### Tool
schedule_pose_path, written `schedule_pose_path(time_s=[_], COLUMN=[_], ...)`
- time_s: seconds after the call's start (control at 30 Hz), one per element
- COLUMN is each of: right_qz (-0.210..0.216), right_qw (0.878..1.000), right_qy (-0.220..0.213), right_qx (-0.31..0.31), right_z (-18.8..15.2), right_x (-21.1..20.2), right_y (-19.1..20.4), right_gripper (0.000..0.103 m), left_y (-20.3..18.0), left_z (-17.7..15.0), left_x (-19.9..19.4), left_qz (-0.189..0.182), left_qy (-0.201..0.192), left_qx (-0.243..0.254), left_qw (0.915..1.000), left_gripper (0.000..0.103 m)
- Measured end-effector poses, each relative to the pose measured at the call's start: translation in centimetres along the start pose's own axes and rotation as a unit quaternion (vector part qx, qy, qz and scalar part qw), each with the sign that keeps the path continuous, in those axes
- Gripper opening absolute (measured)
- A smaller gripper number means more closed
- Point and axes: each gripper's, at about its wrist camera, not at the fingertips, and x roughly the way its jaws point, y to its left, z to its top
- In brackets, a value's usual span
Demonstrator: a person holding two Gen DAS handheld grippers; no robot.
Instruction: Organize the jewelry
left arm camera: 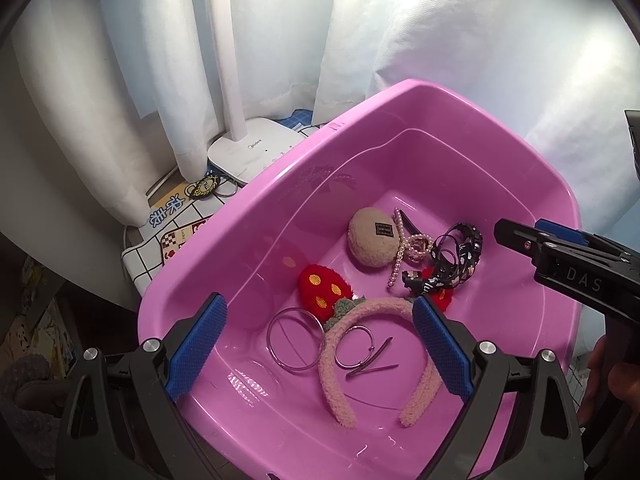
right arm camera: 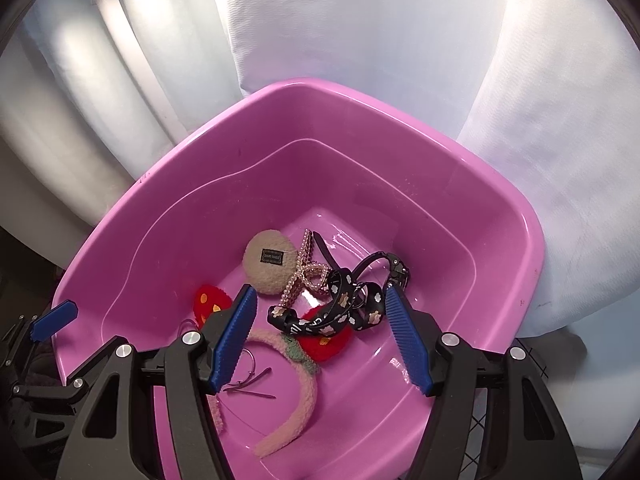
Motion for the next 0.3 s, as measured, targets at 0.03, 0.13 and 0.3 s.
schedule_pose_path(time_s=[0.03, 0.13, 0.3], right_qz=[0.0, 0.0, 0.001], right_qw=[1.0, 1.0, 1.0], right_qy=[0.0, 0.0, -0.002], right_qx=[0.0, 0.001, 0.003], right_z=[0.01, 0.0, -0.26], right_x=[-0.01, -0.07, -0.43], right_y=[0.01, -0.01, 0.03], right_gripper=[0.064, 0.064, 0.064], left_y=[0.03, 0.14, 0.28], left_z=[-0.02, -0.01, -0.11], left_x=[0.01, 0.17, 0.33], left_qz=[0.0, 0.0, 0.001], left_qy=[0.001, 0.005, 0.008], left_qx=[-0.001, 0.002, 0.005], left_qw=[1.0, 1.0, 1.0], left_gripper=[0.092, 0.092, 0.092])
